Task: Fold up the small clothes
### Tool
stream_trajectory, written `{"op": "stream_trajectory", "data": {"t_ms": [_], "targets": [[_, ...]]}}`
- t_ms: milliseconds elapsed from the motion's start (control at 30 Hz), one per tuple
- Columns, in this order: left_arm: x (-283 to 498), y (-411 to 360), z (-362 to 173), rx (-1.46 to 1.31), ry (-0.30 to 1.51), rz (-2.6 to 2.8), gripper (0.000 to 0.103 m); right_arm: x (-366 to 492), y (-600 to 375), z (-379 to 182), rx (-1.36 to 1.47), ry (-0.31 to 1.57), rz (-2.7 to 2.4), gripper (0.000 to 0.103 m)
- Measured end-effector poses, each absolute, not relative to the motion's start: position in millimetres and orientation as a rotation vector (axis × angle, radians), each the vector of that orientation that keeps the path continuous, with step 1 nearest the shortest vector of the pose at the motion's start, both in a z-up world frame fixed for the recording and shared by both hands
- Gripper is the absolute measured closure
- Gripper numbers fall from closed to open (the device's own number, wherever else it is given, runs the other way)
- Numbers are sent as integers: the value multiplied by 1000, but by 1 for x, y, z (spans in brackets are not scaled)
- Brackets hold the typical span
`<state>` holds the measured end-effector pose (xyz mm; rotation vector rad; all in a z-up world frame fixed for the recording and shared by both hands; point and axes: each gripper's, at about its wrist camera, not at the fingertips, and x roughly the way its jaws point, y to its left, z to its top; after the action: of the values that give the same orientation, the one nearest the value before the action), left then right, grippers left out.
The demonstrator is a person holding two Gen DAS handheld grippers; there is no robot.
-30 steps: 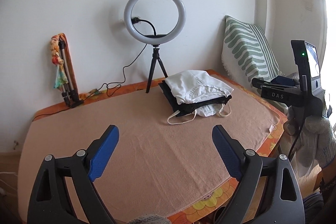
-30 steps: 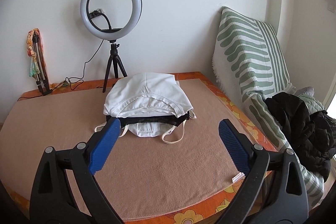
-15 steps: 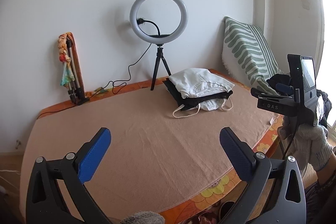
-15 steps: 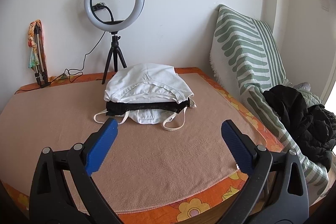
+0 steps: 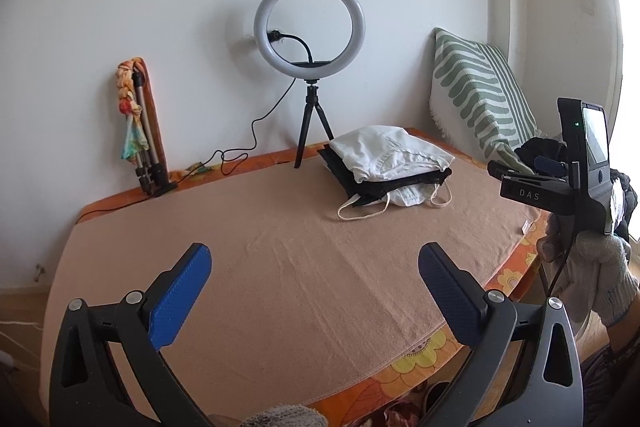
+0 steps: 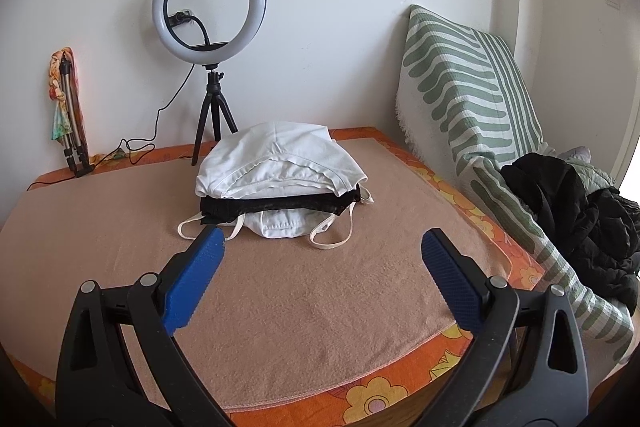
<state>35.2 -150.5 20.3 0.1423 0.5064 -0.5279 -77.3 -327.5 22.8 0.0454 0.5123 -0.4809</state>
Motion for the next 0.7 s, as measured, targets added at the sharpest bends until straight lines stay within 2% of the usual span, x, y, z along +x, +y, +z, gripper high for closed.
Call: {"op": "stream_trajectory", "data": {"t_ms": [700], "targets": [[30,-152,22,158,488,-536,0,-80,-336,27,58,500,-488,3]]}}
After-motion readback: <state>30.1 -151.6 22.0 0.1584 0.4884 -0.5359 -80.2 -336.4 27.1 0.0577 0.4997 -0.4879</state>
